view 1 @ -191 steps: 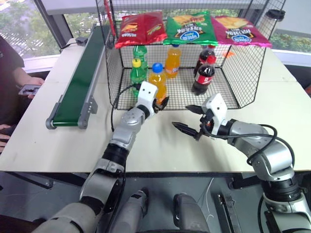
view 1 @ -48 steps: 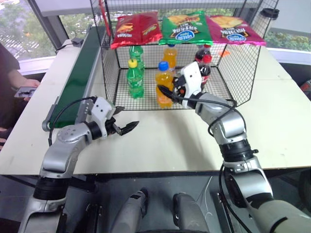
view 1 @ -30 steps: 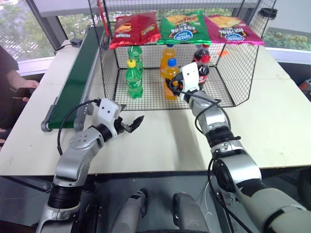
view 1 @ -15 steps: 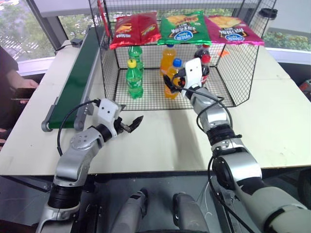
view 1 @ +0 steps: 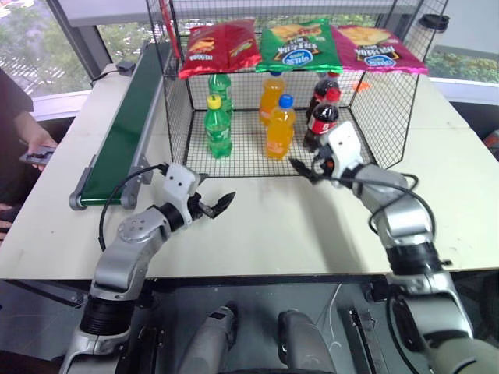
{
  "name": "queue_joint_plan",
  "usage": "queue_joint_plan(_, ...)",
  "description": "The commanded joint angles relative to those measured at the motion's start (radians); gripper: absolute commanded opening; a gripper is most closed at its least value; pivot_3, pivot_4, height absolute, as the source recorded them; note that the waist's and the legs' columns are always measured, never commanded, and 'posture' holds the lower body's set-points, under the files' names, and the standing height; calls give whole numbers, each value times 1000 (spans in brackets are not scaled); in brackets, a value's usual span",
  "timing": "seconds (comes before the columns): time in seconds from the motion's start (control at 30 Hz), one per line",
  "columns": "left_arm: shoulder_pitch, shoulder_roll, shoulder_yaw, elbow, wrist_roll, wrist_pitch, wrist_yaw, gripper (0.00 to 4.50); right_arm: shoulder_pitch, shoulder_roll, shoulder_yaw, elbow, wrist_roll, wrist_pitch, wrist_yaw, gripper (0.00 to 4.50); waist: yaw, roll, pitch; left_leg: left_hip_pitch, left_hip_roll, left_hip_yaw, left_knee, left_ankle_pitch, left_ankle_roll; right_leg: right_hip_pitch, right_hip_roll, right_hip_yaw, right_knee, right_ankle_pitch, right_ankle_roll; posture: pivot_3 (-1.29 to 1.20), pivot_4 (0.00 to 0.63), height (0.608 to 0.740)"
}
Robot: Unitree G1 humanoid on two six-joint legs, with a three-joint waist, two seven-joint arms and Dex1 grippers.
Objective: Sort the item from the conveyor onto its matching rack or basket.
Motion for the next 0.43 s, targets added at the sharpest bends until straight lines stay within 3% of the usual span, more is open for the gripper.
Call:
queue_joint_plan(0.03, 15, -11, -8, -20, 4, -45, -4, 4500, 130, -65, -3, -228, 106, 77, 115, 4491, 2, 0, 0, 0, 0, 0, 0, 0, 0, 0, 0, 0, 0, 0, 0, 0, 150, 738)
queue_joint_plan(0.13, 19, -18, -7, -16, 5, -48, 0, 4500, 211, -91, -20, -302, 149, 114, 143, 4491, 3, 0, 0, 0, 0, 0, 0, 0, 0, 1, -1, 0, -1, -1, -1, 0, 150, 738)
queue_joint_plan(0.43, 22, -16, -10, 8, 12, -82, -15, 4500, 241, -101, -42, -302, 159, 142, 109, 4491, 4, 0, 0, 0, 9, 14, 1, 0, 0, 1, -2, 0, -2, -1, -1, 0, 150, 738)
